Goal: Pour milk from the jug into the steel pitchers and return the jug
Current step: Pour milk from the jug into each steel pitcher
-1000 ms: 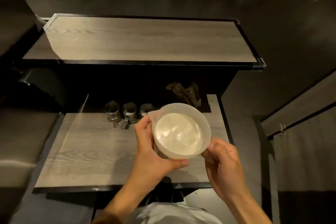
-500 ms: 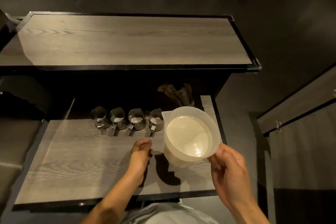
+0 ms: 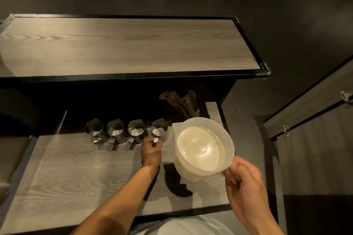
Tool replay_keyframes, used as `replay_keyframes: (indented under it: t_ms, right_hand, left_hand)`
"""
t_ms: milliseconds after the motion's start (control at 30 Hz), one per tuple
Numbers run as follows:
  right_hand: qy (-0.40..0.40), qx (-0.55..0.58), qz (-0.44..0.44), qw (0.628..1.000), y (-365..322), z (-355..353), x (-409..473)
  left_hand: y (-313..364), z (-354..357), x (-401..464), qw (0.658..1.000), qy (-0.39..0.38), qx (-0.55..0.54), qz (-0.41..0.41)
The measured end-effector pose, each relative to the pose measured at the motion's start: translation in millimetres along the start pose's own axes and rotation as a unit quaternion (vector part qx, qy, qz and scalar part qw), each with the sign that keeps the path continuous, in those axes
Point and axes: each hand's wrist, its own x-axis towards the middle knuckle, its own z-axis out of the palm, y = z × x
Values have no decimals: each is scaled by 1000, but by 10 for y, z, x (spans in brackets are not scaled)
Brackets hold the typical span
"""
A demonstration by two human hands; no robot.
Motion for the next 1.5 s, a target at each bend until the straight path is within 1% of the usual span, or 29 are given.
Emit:
replay_keyframes:
  t_ms: [167, 400, 600, 733, 833, 1000, 1200, 1300, 1500]
  right_hand:
    - [11, -7, 5, 1000, 24, 10, 55]
    - [28, -15, 14, 999, 81, -13, 117]
    - [34, -39, 25, 998, 221, -162, 168]
    - [29, -60, 37, 997, 286, -238, 176]
    - [40, -71, 49, 995, 308, -275, 175]
    - [39, -76, 70, 994, 319, -316, 152]
    - [0, -126, 83, 989, 358, -354, 168]
    - [-1, -152, 89, 984, 380, -376, 190]
    - [-7, -185, 75, 980, 270, -317, 179]
  left_hand:
    - [-21, -9, 60, 1000, -4, -1, 8]
    - [-43, -219, 27, 998, -62, 10, 16]
    - [75, -493, -323, 994, -104, -21, 9]
    - [190, -632, -618, 987, -151, -21, 42]
    - [197, -668, -764, 984, -169, -24, 45]
    - [177, -660, -851, 984, -173, -24, 39]
    - [185, -606, -940, 985, -168, -25, 38]
    - [202, -569, -973, 987, -157, -29, 33]
    - [263, -515, -997, 987, -150, -27, 46]
